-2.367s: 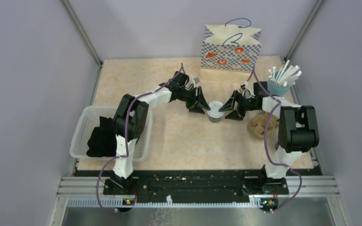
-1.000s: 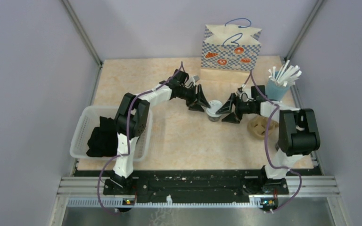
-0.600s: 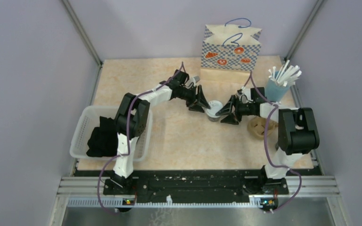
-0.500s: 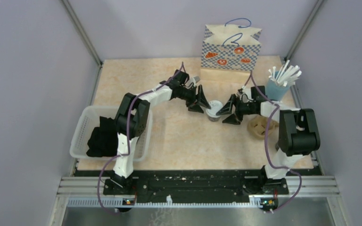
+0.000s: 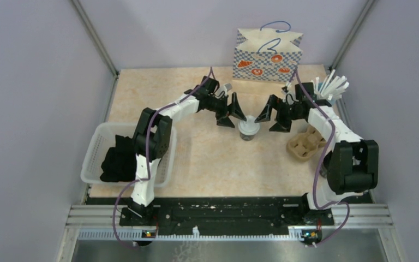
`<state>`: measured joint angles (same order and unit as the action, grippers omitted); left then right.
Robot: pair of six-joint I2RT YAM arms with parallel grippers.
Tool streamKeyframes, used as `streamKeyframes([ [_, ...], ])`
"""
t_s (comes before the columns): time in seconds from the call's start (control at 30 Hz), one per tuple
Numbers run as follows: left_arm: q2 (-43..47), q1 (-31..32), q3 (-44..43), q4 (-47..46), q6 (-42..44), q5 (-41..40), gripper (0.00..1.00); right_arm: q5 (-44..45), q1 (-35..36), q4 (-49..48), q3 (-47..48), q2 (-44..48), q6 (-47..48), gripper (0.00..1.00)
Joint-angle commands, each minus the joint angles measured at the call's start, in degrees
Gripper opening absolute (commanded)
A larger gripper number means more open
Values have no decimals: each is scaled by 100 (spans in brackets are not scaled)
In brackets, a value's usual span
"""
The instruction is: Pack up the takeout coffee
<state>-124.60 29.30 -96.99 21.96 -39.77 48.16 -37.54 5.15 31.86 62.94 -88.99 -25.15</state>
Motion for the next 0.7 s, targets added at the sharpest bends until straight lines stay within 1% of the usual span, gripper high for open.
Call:
streamKeyframes([
  [0.0, -43, -43, -222, -39, 83, 128, 89, 781, 36, 859, 858, 510, 252, 94],
  [0.1, -234, -28, -294, -34, 77, 149, 88, 1392, 29, 1499, 1354, 801, 359, 94],
  [0.23, -328, 73, -203, -409, -152, 285, 83, 1971, 32, 1950, 1713, 1360, 325, 94],
  [0.33, -359, 188, -142, -680, -307, 290, 79, 2380, 30, 2193, 1800, 1774, 267, 94],
  [0.47, -417, 335, -127, -830, -403, 262, 78, 2618, 30, 2321, 1752, 2158, 243, 94],
  [0.67, -538, 585, -138, -1056, -621, 287, 77, 2690, 30, 2532, 1814, 2326, 256, 94],
])
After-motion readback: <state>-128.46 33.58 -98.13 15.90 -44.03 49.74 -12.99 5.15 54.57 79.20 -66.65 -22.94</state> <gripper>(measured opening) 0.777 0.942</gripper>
